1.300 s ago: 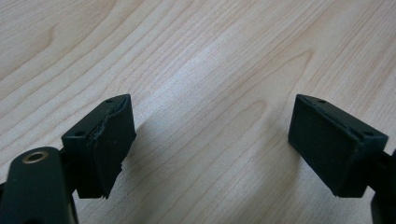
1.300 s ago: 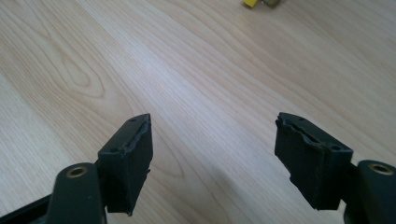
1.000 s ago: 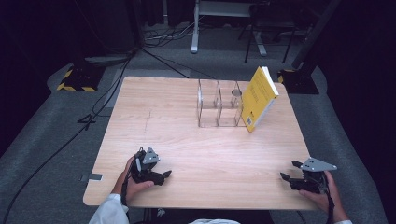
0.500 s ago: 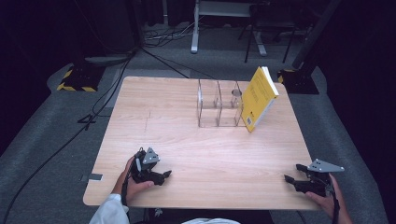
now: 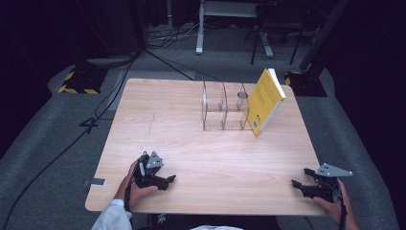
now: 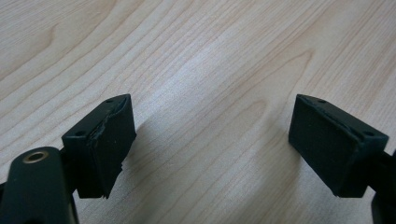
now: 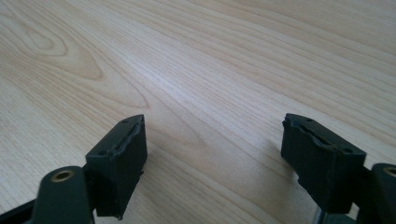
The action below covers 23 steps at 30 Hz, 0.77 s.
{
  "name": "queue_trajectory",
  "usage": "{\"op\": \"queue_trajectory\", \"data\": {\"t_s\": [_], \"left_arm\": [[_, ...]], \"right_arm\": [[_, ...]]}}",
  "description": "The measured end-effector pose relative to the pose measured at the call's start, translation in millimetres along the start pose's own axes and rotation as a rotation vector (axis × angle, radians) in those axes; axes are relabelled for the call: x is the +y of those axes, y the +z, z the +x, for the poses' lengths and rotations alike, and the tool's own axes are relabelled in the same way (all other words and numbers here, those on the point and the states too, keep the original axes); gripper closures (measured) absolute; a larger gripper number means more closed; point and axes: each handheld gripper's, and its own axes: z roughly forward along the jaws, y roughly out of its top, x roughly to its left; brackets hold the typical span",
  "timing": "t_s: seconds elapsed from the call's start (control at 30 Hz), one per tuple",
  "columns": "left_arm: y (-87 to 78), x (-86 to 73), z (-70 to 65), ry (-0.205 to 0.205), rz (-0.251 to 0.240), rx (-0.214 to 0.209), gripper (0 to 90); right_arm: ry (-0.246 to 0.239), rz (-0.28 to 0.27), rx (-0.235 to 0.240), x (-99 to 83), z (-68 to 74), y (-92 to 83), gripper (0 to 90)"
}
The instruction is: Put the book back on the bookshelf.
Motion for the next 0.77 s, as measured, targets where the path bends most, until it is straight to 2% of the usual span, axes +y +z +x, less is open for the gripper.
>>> {"op": "queue_trajectory", "data": {"t_s": [0.17, 0.2, 0.23, 0.47, 0.77], "left_arm": [[0.6, 0.6, 0.2, 0.0, 0.002, -0.003, 15.2], [0.6, 1.2, 1.0, 0.012, 0.003, 0.003, 15.2], [1.1, 1.2, 0.4, 0.001, 0.002, -0.002, 15.3], [2.0, 2.4, 1.1, 0.01, 0.001, -0.001, 15.2], [3.2, 3.4, 1.3, -0.002, 0.003, -0.003, 15.0]], "right_arm": [[0.0, -0.001, 0.002, 0.1, -0.3, 0.2, 22.8], [0.001, 0.0, 0.001, 0.0, -0.1, 0.1, 22.8], [-0.004, -0.002, 0.003, 0.0, -0.1, 0.2, 23.0], [-0.003, -0.001, 0.005, 0.0, -0.2, 0.2, 22.9], [-0.002, -0.001, 0.003, 0.0, 0.0, 0.1, 22.9]]}}
